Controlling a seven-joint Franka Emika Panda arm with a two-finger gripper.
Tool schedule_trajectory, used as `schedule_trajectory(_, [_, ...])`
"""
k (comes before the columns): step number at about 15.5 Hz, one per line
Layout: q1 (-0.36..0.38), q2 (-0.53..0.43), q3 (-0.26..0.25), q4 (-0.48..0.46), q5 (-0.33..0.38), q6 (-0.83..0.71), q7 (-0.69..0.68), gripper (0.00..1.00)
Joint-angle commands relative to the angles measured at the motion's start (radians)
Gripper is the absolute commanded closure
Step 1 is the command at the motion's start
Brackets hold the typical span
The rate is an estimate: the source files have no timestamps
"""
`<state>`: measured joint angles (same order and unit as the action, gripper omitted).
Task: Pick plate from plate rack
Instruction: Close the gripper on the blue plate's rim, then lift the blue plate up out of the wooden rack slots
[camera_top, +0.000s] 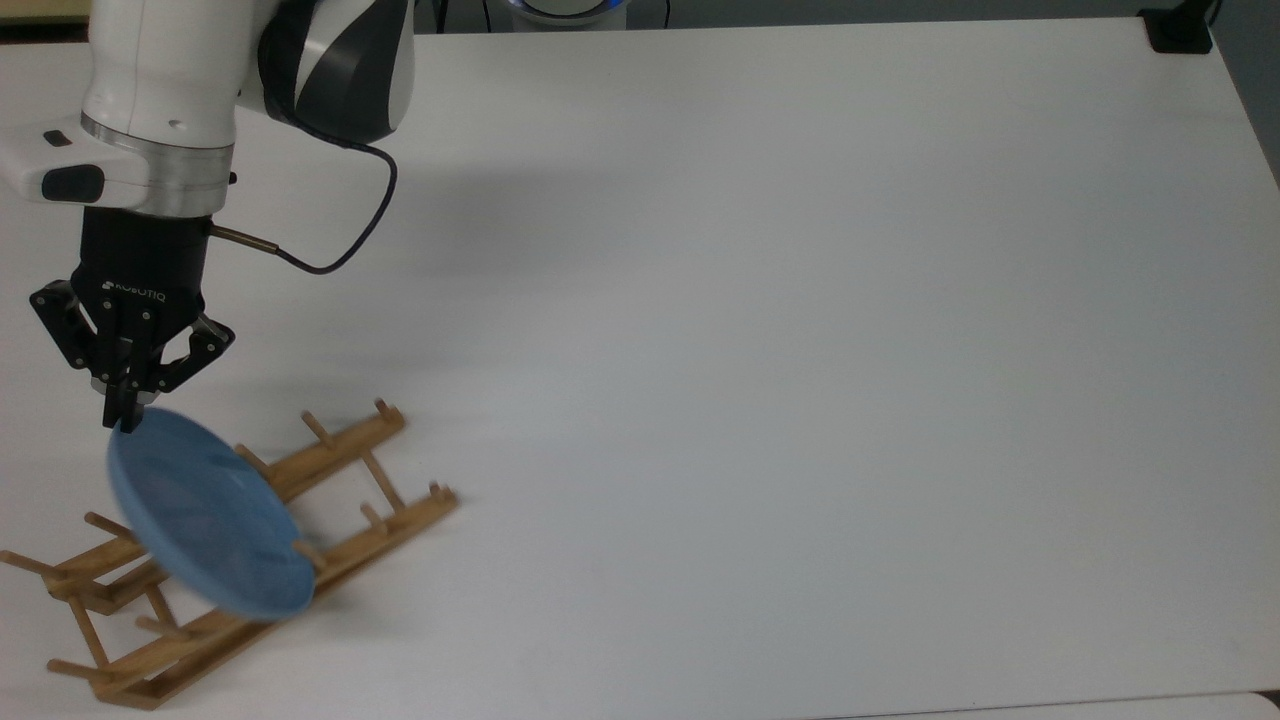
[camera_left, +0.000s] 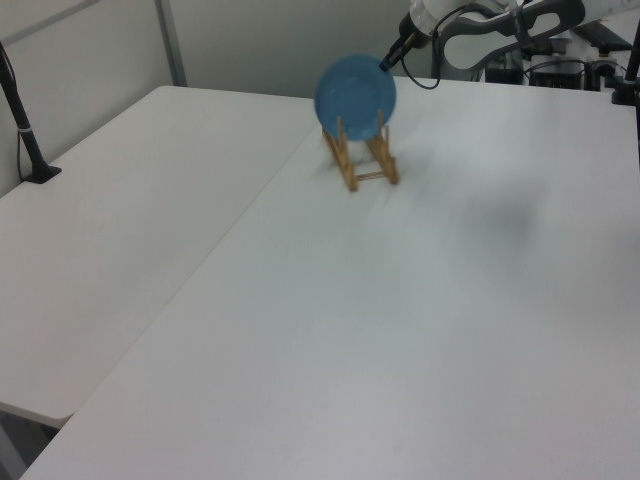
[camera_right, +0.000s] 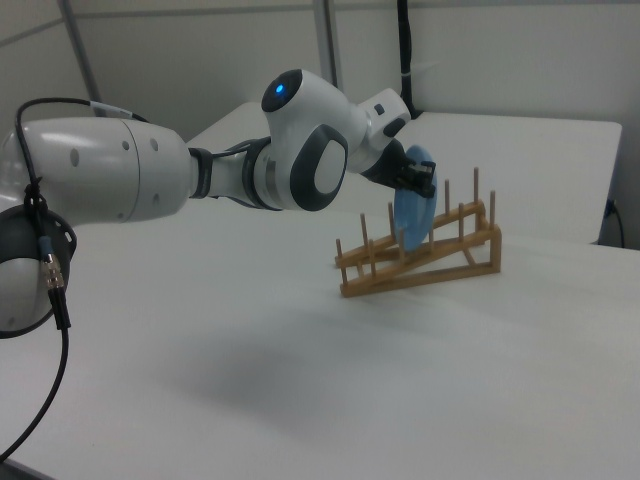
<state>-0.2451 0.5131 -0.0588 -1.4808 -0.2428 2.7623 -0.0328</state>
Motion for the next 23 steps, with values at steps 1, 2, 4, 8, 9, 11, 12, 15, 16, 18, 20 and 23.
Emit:
schedule_trajectory(1, [0.009,0.007,-0.015,0.011,-0.018,0.023,-0.010,1.00])
schedule_trajectory(2, [0.009,0.005,-0.015,0.011,-0.019,0.023,-0.010,1.00])
schedule_trajectory(4, [0.007,-0.002,-0.016,0.011,-0.023,0.022,-0.012,1.00])
schedule_trajectory(8, [-0.003,-0.050,-0.016,0.011,-0.021,0.017,-0.016,1.00])
schedule_trajectory(9, [-0.005,-0.062,-0.016,0.011,-0.021,0.014,-0.019,1.00])
schedule_trajectory(11, [-0.005,-0.082,-0.015,0.011,-0.016,0.013,-0.018,1.00])
schedule_trajectory(12, [-0.005,-0.088,-0.015,0.011,-0.010,0.011,-0.015,1.00])
schedule_trajectory(15, [0.000,-0.111,-0.010,0.005,0.014,-0.021,0.022,1.00])
schedule_trajectory(16, [0.003,-0.119,-0.003,0.007,0.025,-0.056,0.049,1.00])
schedule_trajectory(18, [0.007,-0.131,0.013,0.007,0.068,-0.145,0.082,1.00])
schedule_trajectory(20, [0.009,-0.137,0.045,0.007,0.123,-0.223,0.080,1.00])
schedule_trajectory(23, [0.009,-0.143,0.072,0.007,0.209,-0.358,0.074,1.00])
